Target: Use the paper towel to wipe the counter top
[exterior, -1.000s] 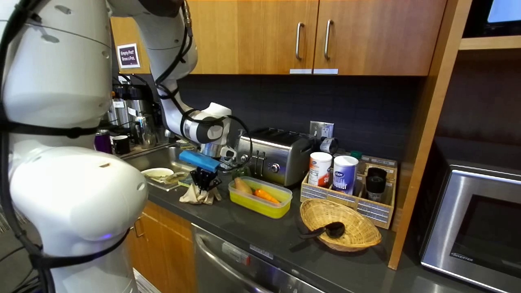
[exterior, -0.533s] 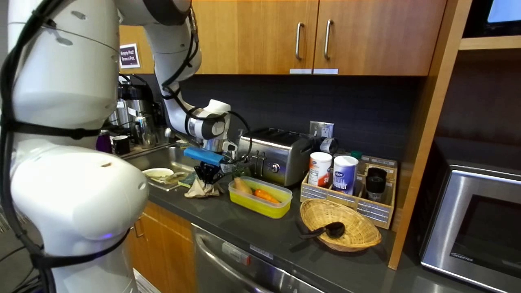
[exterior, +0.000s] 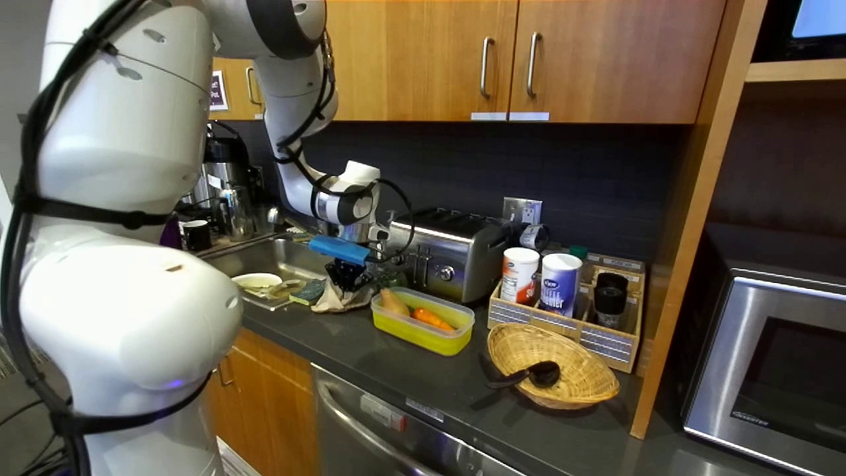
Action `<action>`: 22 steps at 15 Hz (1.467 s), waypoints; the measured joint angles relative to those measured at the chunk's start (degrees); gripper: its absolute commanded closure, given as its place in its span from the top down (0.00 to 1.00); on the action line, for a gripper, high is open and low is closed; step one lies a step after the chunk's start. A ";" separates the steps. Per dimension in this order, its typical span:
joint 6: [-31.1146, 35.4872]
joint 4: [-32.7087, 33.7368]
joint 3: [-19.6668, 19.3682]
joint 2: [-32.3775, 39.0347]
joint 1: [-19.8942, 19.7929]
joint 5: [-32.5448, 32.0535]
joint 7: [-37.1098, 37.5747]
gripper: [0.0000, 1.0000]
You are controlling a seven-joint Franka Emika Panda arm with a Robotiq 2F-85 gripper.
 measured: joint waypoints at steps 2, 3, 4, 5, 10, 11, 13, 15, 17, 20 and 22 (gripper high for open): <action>0.54 1.10 0.00 0.45 0.01 0.00 0.01 0.00; 0.72 1.52 0.00 0.59 0.02 0.00 0.01 0.00; 0.81 1.86 0.00 0.70 0.02 0.00 0.01 0.00; 0.83 2.06 0.01 0.76 0.03 0.00 0.01 0.00; 0.87 1.85 0.04 0.99 0.07 0.00 0.01 0.00; 0.87 1.75 0.06 1.06 0.08 0.00 0.01 0.00; 0.84 1.26 0.14 1.14 0.09 0.03 0.01 0.00; 0.81 0.32 0.16 1.17 0.11 0.04 0.27 0.00; 0.81 -0.79 0.18 1.16 0.11 0.12 0.44 0.00; 0.85 -1.78 0.27 1.13 0.11 0.26 0.56 0.00; 0.85 -1.79 0.28 1.12 0.10 0.29 0.57 0.00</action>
